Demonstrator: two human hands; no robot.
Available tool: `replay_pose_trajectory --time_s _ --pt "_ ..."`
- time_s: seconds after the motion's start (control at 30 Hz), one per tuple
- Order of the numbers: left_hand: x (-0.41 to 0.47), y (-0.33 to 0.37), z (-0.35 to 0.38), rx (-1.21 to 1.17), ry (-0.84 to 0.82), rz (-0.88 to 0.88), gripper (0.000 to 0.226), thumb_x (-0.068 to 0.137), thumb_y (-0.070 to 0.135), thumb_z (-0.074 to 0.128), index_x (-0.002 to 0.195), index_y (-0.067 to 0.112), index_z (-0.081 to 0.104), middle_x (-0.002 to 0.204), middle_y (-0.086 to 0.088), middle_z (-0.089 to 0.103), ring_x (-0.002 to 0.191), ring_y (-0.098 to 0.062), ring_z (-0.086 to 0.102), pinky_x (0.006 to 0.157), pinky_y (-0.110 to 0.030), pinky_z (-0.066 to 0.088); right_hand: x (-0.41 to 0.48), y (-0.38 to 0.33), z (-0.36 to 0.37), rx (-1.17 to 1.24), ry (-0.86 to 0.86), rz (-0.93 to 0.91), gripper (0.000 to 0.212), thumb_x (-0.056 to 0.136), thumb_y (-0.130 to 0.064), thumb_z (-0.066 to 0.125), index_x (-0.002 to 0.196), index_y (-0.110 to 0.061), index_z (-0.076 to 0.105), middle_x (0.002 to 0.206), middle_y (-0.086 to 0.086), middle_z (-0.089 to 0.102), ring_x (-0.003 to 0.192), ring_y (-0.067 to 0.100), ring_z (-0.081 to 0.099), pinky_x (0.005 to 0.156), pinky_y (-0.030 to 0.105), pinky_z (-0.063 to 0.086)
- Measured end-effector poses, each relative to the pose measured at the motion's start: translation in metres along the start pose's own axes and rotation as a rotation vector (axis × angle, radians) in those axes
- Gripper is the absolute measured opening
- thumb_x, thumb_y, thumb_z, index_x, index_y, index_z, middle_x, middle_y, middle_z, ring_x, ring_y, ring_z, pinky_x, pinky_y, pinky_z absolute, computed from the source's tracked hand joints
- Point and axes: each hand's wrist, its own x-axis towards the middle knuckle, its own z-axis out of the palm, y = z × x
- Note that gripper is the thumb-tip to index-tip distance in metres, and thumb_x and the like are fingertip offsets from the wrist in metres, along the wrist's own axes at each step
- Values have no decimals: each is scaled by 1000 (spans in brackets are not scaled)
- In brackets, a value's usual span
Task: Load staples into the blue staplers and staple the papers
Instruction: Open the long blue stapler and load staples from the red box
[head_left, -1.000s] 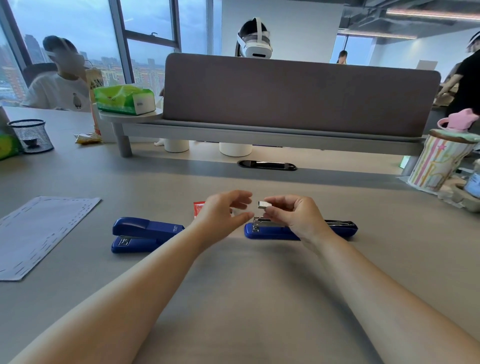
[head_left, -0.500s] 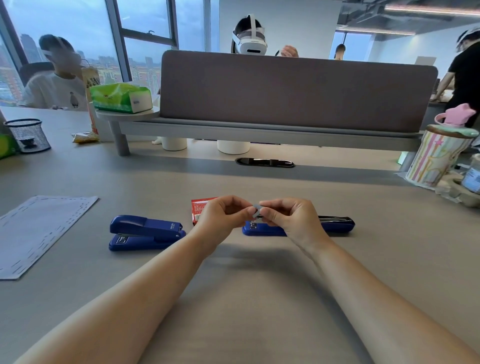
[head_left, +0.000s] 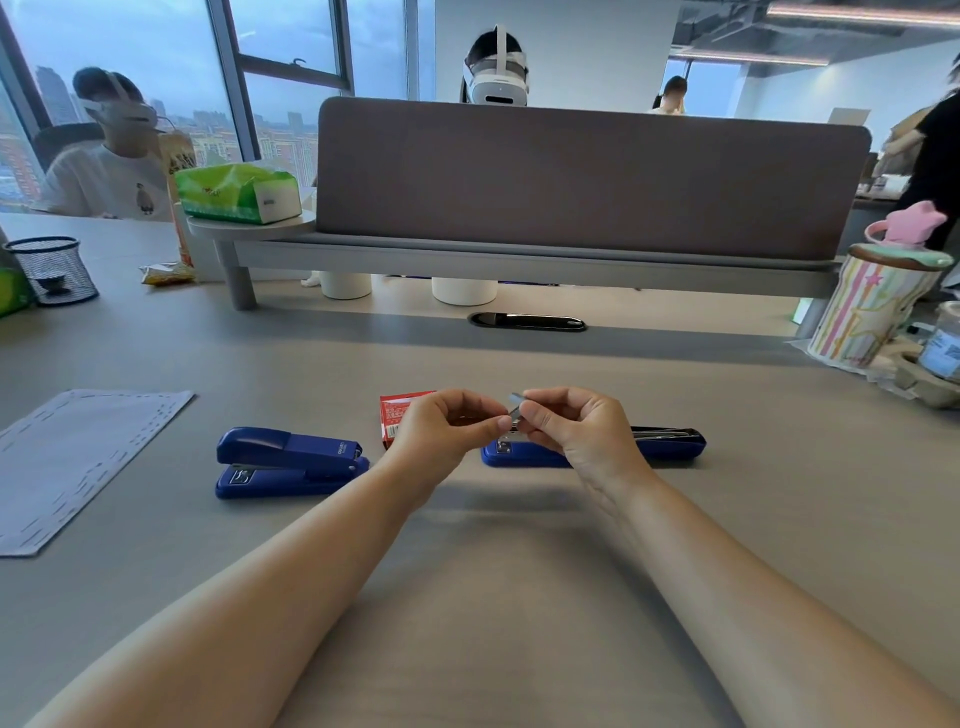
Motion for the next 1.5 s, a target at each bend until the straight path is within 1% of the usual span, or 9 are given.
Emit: replay_pose_trajectory --time_s 0.17,0.3,0.37,0.43,0.63,0.77,0.9,1.4,1.5 --pt "1 1 -1 96 39 2 13 79 9 69 72 20 68 77 6 68 70 -5 62 69 -14 50 3 3 -3 -19 35 0 9 81 -7 66 88 -12 68 74 3 67 62 8 65 59 13 54" --pt "6 -3 -8 158 156 -10 10 79 11 68 74 19 68 75 5 67 67 -8 59 72 -22 51 12 12 -17 -607 109 -235 12 83 -12 65 95 -13 69 83 -1 61 71 11 55 63 9 44" --pt "8 -5 -10 203 194 -9 7 81 10 66 78 17 67 71 7 64 62 -6 56 68 -20 50 15 20 -22 -842 71 -316 14 84 -16 65 97 -13 69 90 0 62 82 14 51 72 20 40" --pt "8 -5 -10 221 205 1 5 83 10 64 81 15 65 69 7 62 61 -5 55 67 -19 49 17 25 -24 -937 40 -327 13 84 -20 64 96 -15 69 96 1 65 91 18 50 80 29 38" --pt "10 -9 -9 222 208 30 8 84 10 62 83 18 63 74 7 63 65 -6 56 75 -26 51 17 27 -20 -966 -16 -247 14 88 -20 58 99 -18 66 101 1 68 97 21 54 89 43 44" --pt "10 -11 -10 206 199 34 20 86 9 58 81 28 63 79 4 66 75 -13 61 85 -34 53 17 26 -20 -996 -38 -230 16 89 -20 56 102 -19 66 104 1 68 99 21 54 90 42 44" --pt "9 -9 -10 221 198 22 15 89 10 54 90 23 63 81 3 66 89 -20 64 90 -38 53 16 25 -19 -981 -42 -232 16 90 -20 54 101 -17 65 105 2 68 99 20 54 92 42 43" --pt "8 -8 -11 277 192 28 13 89 11 56 97 17 64 83 3 65 82 -14 61 87 -32 52 16 26 -20 -1043 -80 -254 21 90 -20 54 108 -16 65 111 2 64 106 20 52 94 40 41" --pt "8 -9 -11 271 194 17 16 90 11 54 102 12 65 85 0 66 82 -14 62 88 -32 52 14 25 -21 -996 -19 -343 28 88 -8 52 114 -15 60 108 4 63 104 22 51 93 40 43"
